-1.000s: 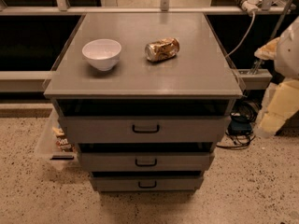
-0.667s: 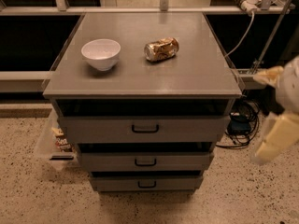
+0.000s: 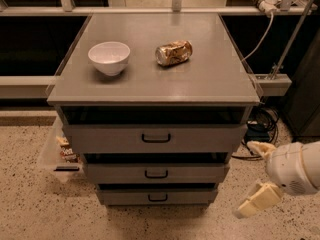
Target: Open top drawer
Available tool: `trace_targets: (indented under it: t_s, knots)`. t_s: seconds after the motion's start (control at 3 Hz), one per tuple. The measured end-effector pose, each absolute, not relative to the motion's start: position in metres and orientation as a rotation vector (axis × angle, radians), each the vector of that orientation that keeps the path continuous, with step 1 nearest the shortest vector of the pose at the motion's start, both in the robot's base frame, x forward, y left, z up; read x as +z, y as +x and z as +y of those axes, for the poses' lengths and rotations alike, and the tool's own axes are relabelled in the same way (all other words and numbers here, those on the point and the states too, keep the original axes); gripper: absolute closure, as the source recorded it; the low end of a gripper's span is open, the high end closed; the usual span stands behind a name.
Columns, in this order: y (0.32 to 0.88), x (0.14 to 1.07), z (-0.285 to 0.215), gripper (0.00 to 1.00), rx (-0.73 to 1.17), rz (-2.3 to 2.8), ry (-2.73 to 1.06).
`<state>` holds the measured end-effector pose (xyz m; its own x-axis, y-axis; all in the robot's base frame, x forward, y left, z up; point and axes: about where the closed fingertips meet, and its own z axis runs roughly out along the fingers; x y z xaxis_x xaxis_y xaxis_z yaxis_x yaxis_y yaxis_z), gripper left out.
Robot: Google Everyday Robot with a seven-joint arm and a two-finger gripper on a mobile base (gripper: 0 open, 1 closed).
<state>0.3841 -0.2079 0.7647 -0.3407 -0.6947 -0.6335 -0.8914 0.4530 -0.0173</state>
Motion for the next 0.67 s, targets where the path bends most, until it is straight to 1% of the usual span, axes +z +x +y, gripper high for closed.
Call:
trace_targets:
  t_s: [0.33,0.67]
  knots:
    - [0.393,0.75,-0.206,0.0,0.487,2.13,-1.269]
    - [0.404,0.752,-0.213,0.0,0.46,2.119,-1.242]
